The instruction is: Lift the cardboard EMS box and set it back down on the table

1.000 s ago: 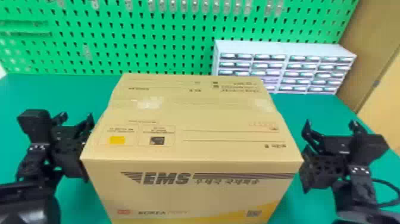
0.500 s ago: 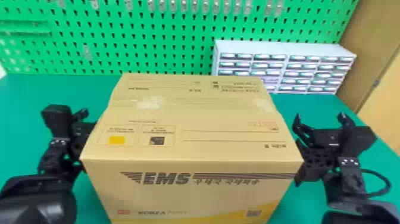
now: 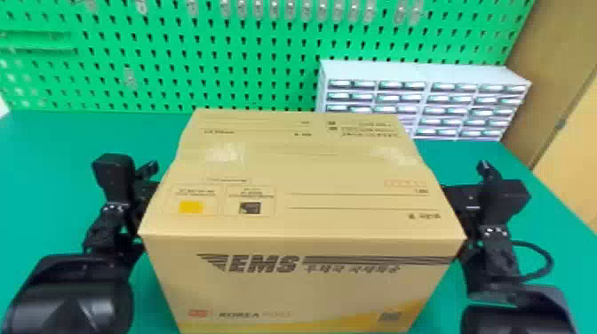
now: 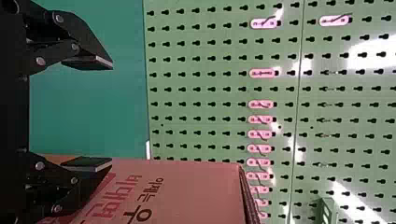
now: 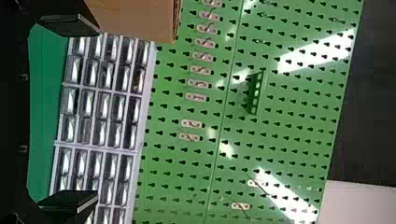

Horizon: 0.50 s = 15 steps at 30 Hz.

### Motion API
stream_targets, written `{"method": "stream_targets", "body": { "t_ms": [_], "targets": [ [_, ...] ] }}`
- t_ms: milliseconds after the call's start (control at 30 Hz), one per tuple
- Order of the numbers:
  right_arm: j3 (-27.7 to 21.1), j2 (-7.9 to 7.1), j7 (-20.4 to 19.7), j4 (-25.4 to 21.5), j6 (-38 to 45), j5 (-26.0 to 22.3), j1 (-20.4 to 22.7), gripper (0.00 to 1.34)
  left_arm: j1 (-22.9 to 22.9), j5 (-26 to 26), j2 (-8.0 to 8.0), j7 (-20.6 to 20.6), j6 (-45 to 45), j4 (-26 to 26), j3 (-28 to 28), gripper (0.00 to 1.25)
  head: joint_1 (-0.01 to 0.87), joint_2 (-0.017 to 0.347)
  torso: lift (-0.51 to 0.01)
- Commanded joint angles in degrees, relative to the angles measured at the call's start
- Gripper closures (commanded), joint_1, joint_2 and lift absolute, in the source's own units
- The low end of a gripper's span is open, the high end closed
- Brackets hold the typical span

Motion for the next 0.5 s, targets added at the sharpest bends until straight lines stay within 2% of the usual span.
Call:
{"method": "stream_targets", "body": {
  "t_ms": [0, 467],
  "targets": [
    [0.3, -0.18, 0.0, 0.1, 0.0, 0.0, 0.1, 0.08, 0.0, 0.1, -0.03, -0.2, 0.0, 0.1, 0.0, 0.51, 0.678, -0.014, -0.096],
    [1.1, -0.70, 0.0, -0.1, 0.0, -0.3, -1.1, 0.08, -1.2, 0.5, -0.03, -2.0, -0.1, -0.2, 0.4, 0.51, 0.678, -0.014, -0.096]
  ]
}}
